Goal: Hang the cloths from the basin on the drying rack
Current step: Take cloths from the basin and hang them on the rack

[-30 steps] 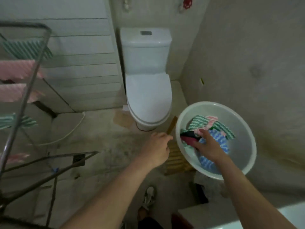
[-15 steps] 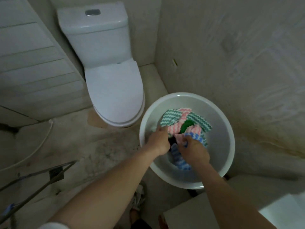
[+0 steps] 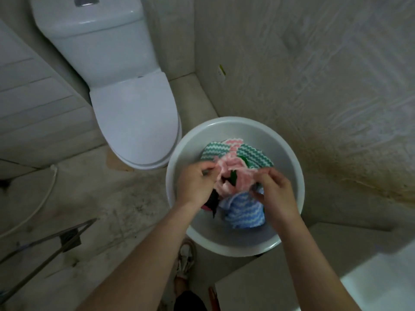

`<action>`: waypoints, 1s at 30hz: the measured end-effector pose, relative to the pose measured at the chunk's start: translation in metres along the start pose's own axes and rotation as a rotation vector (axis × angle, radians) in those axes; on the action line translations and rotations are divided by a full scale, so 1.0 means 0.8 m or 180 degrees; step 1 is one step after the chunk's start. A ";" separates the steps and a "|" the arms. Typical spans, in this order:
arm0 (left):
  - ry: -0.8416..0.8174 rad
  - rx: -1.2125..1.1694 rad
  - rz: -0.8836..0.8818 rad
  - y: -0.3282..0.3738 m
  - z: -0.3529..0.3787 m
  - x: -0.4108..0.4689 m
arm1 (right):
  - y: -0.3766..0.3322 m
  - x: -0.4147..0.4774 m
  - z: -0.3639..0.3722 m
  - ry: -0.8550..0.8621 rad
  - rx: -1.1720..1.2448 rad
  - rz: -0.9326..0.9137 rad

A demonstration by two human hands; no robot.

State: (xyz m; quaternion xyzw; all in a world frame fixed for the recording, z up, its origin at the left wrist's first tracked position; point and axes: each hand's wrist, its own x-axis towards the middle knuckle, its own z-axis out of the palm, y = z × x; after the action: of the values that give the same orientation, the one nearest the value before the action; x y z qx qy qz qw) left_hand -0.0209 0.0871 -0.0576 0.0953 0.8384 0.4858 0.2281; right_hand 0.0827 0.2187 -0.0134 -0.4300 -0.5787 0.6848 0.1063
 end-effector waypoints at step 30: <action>-0.0185 -0.2558 -0.0802 0.058 -0.239 -0.132 | -0.122 -0.118 0.177 -0.2861 -0.0131 0.0268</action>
State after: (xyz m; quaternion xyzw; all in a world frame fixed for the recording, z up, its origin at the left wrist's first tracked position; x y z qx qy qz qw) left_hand -0.0217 -0.0771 0.0936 -0.0908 0.5805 0.7396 0.3283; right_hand 0.0050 0.0889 0.1111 -0.1151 -0.5630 0.7956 -0.1921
